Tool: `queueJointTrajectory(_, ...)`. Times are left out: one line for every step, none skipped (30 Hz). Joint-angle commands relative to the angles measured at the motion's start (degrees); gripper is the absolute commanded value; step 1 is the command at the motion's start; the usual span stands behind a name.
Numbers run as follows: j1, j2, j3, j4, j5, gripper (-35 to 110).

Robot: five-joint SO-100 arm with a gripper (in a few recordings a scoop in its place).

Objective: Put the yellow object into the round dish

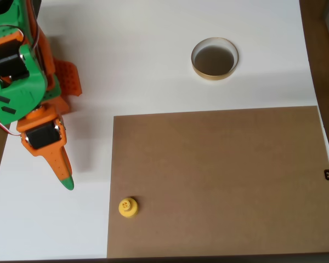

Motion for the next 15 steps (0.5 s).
queueJointTrajectory(1.32,0.62,-3.08,0.09,-0.44,14)
queueJointTrajectory(1.32,0.62,-3.08,0.09,-0.53,14)
queueJointTrajectory(1.32,0.62,-3.08,0.09,-0.53,14)
queueJointTrajectory(1.32,0.62,-3.08,0.09,-0.53,14)
queueJointTrajectory(1.32,0.62,-3.08,0.09,-0.53,14)
queueJointTrajectory(1.32,0.62,-3.08,0.09,-0.53,14)
queueJointTrajectory(1.32,0.62,-3.08,0.09,-0.44,14)
queueJointTrajectory(1.41,0.62,-3.16,0.09,-0.35,14)
queueJointTrajectory(1.58,0.62,-3.16,0.18,-0.26,15)
queueJointTrajectory(1.76,0.62,-3.16,0.18,-0.09,15)
queueJointTrajectory(1.76,0.62,-3.16,0.18,-0.09,15)
queueJointTrajectory(1.85,0.62,-3.16,0.26,-0.09,16)
queueJointTrajectory(1.85,0.62,-3.25,0.35,-0.09,16)
queueJointTrajectory(1.85,0.62,-3.25,0.44,-0.18,16)
queueJointTrajectory(1.85,0.62,-3.34,0.53,-0.09,16)
